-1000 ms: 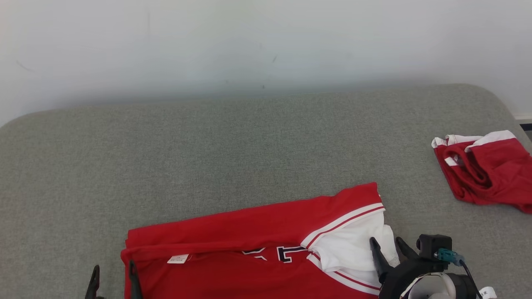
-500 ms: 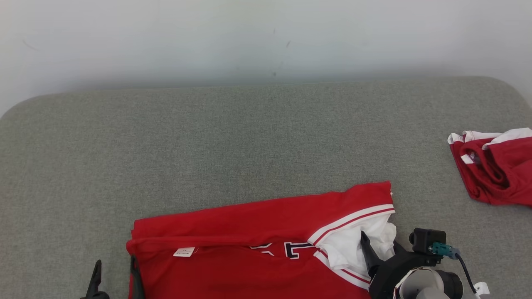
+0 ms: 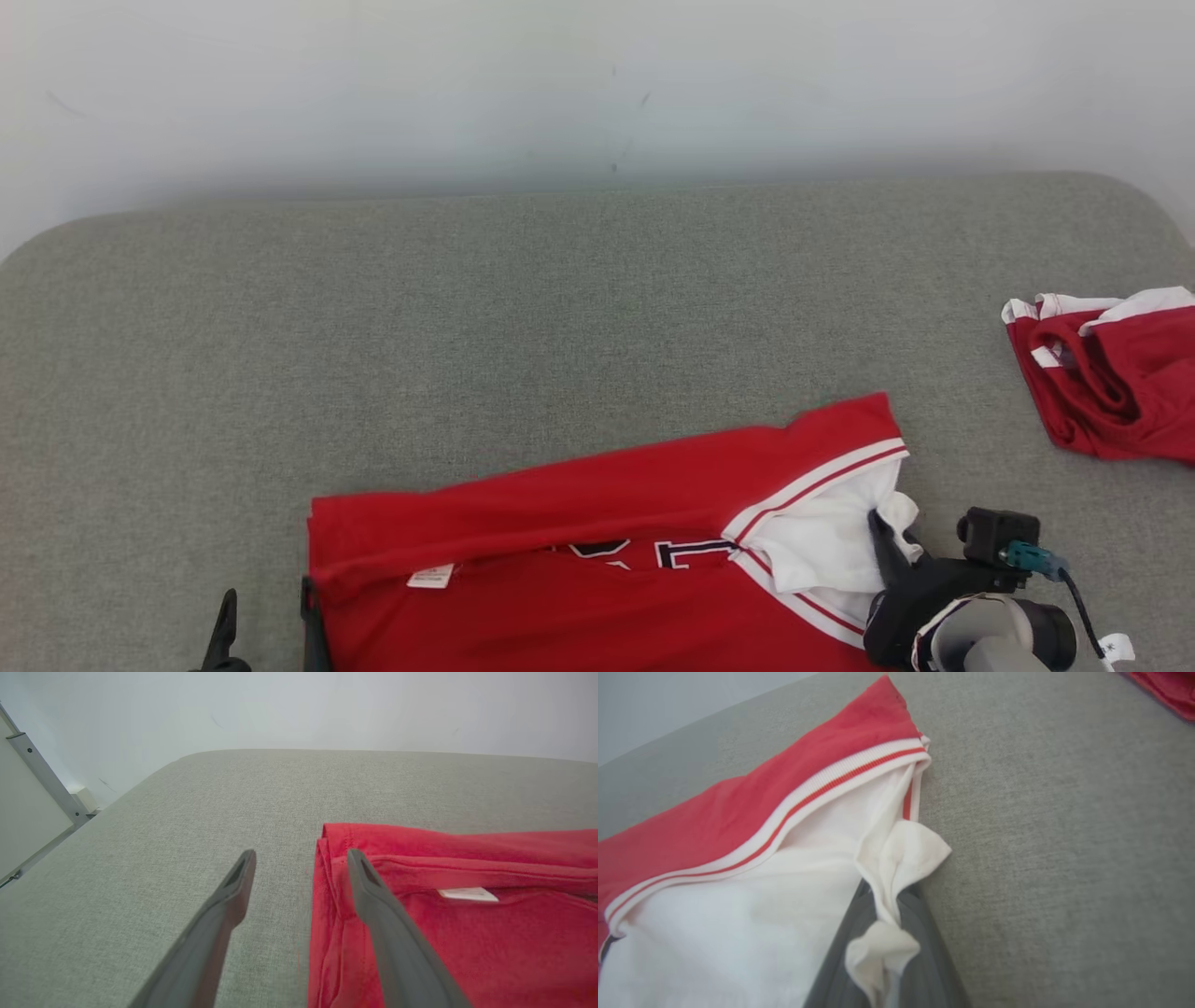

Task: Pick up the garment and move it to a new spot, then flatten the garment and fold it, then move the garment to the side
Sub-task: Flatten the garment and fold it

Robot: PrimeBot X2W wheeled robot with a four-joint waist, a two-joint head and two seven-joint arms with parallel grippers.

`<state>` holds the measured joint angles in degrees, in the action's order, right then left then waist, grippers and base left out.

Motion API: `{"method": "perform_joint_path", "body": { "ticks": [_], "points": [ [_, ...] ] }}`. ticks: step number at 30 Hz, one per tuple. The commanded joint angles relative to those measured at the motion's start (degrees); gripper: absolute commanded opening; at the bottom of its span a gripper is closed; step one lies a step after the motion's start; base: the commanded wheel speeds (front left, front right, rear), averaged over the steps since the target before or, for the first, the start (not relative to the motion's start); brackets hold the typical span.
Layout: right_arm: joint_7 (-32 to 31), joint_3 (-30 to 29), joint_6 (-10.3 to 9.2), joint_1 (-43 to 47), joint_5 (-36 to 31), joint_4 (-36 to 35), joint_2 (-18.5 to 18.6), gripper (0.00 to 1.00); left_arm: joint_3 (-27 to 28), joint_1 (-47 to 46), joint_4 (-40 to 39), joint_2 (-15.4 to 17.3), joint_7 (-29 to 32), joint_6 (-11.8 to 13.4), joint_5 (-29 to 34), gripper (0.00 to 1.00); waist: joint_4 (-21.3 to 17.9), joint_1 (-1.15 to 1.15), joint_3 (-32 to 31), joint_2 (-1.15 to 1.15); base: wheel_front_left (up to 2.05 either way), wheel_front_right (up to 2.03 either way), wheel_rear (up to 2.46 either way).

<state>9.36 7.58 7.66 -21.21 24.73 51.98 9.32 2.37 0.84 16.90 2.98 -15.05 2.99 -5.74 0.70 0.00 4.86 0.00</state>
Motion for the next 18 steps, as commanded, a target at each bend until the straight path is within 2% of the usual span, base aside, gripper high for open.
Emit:
{"method": "perform_joint_path", "body": {
  "ticks": [1, 11, 18],
  "points": [
    [0.58, -1.2, -0.35, 0.26, -0.03, 1.47, 1.44, 0.0, -0.28, -0.04, 0.22, -0.12, -0.16, 0.04, -0.49, 1.0, -0.39, 0.0, -0.22, 0.0, 0.0, 0.0, 0.0],
    [2.86, -1.95, -0.33, -1.16, -0.62, 1.56, 2.24, 0.0, -1.46, -0.13, 0.96, -0.12, -0.16, 0.14, -2.02, 1.0, -2.23, 0.0, -0.43, 0.0, 0.0, 0.0, 0.0],
    [3.04, 2.82, -0.28, 0.0, 0.13, -4.63, 0.68, 0.0, -1.77, 0.19, 1.47, -0.11, -0.16, -0.26, -2.22, 1.0, -3.13, 0.0, -0.83, 0.0, 0.0, 0.0, 0.0]
  ]
}}
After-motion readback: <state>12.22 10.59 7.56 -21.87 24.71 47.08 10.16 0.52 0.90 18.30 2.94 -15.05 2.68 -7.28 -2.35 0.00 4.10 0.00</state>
